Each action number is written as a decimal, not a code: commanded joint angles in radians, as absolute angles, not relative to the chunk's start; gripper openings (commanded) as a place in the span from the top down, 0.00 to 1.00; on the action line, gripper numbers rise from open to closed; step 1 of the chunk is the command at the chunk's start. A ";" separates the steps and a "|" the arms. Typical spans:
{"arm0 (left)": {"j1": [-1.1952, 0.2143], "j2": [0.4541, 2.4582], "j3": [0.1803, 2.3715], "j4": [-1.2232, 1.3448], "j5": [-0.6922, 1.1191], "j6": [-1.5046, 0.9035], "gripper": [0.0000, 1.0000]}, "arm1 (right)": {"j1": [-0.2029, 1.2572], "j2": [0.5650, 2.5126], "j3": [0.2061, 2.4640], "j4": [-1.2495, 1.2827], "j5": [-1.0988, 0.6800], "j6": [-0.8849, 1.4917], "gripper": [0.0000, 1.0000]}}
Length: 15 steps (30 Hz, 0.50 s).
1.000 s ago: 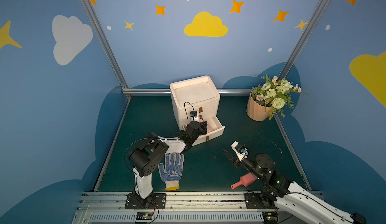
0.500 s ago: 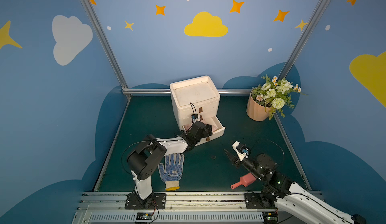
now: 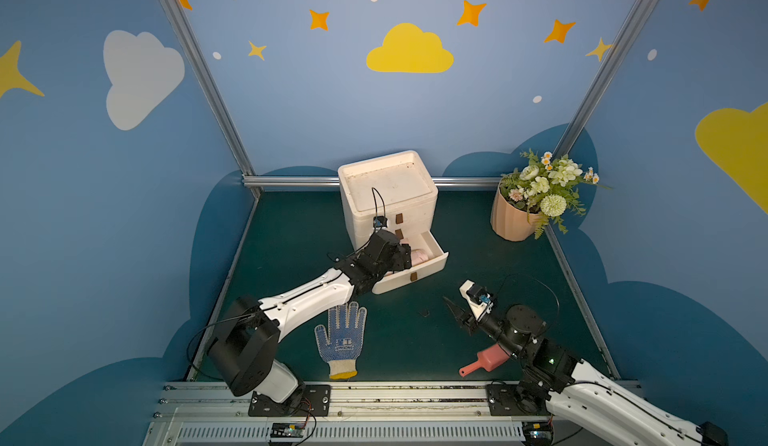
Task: Place the umbrella in the drawer by color
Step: Place the umbrella in the drawer.
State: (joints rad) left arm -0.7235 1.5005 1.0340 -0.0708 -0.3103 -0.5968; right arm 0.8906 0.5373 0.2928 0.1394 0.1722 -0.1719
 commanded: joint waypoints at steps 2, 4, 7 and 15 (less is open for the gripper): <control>-0.687 1.405 1.049 -0.132 -0.342 -0.478 0.14 | 0.881 0.611 0.304 0.180 0.173 -0.123 0.39; -0.657 1.368 1.063 -0.125 -0.347 -0.455 0.15 | 0.876 0.656 0.319 0.184 0.164 -0.106 0.39; -0.586 1.337 1.092 -0.095 -0.337 -0.448 0.14 | 0.864 0.739 0.335 0.214 0.136 -0.082 0.39; -0.363 1.456 1.249 -0.082 -0.283 -0.467 0.16 | 0.797 0.979 0.411 0.243 0.036 0.013 0.40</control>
State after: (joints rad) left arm -0.4168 1.3945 1.2041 -0.0887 -0.3065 -0.4793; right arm 0.8124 0.9348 0.3584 0.2001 0.0849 -0.0422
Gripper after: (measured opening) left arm 0.840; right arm 0.603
